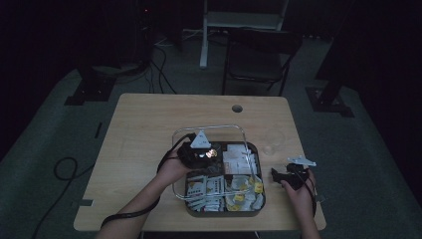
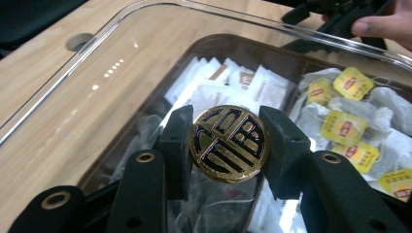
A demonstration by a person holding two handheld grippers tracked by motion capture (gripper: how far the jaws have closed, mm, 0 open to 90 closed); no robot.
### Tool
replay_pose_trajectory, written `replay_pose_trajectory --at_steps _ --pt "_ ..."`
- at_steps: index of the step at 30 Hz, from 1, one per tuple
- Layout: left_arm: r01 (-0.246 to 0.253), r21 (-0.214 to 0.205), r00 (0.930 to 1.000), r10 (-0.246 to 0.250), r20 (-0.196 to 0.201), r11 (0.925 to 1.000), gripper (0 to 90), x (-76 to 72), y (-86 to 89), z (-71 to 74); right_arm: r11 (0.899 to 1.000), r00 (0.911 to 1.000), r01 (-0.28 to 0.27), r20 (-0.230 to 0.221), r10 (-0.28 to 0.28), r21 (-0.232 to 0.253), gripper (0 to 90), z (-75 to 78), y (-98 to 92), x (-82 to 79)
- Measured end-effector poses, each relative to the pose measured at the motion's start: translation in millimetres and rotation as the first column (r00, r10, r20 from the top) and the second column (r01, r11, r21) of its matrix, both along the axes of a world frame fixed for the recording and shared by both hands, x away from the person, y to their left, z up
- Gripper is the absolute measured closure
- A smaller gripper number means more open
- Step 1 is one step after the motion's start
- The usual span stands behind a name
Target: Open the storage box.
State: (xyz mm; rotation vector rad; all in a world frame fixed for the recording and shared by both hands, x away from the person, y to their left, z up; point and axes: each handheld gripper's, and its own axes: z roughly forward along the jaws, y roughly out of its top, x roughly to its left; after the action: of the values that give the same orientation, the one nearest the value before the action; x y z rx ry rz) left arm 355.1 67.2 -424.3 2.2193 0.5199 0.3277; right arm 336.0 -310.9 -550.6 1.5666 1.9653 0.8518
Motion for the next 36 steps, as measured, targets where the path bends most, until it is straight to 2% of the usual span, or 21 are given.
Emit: replay_pose_trajectory --at_steps 1,5,8,16,18,19,23,30,32,36 --pt "-0.015 0.002 0.9999 0.015 0.007 0.9999 59.7 2.3 7.7 3.3 1.000 1.0000 0.000 0.000 0.000 0.000 11.7 0.0 0.0 0.0" --pt "-0.040 -0.007 0.9992 0.040 0.008 0.9992 59.7 4.2 16.1 5.3 1.000 1.0000 0.000 0.000 0.000 0.000 11.7 0.0 0.0 0.0" --pt "-0.054 0.004 0.9985 0.054 0.005 0.9985 59.7 5.6 22.9 5.9 1.000 1.0000 0.000 0.000 0.000 0.000 11.7 0.0 0.0 0.0" --pt "-0.113 0.002 0.9934 0.112 0.022 0.9936 59.8 6.4 47.3 10.7 1.000 1.0000 0.000 0.000 0.000 0.000 11.7 0.0 0.0 0.0" --pt "-0.113 0.002 0.9934 0.112 0.022 0.9936 59.8 6.4 47.3 10.7 1.000 1.0000 0.000 0.000 0.000 0.000 11.7 0.0 0.0 0.0" --pt "-0.136 -0.001 0.9905 0.136 0.022 0.9907 59.8 7.9 57.3 13.1 1.000 1.0000 0.000 0.000 0.000 0.000 11.7 0.0 0.0 0.0" --pt "-0.162 0.002 0.9865 0.161 0.028 0.9869 59.8 8.9 70.2 15.7 1.000 1.0000 0.000 0.000 0.000 0.000 11.7 0.0 0.0 0.0" --pt "-0.229 -0.002 0.9728 0.229 0.031 0.9733 59.8 13.2 97.0 12.9 1.000 1.0000 0.000 0.000 0.000 0.000 11.7 0.0 0.0 0.0" --pt "-0.235 0.004 0.9715 0.235 0.031 0.9719 59.8 13.6 100.2 12.7 1.000 1.0000 0.000 -0.001 0.000 0.000 11.7 0.0 0.1 0.0" --pt "-0.285 -0.001 0.9577 0.285 0.039 0.9585 59.8 16.6 117.9 11.7 1.000 1.0000 0.001 -0.001 -0.001 0.002 11.7 0.0 0.2 0.0"
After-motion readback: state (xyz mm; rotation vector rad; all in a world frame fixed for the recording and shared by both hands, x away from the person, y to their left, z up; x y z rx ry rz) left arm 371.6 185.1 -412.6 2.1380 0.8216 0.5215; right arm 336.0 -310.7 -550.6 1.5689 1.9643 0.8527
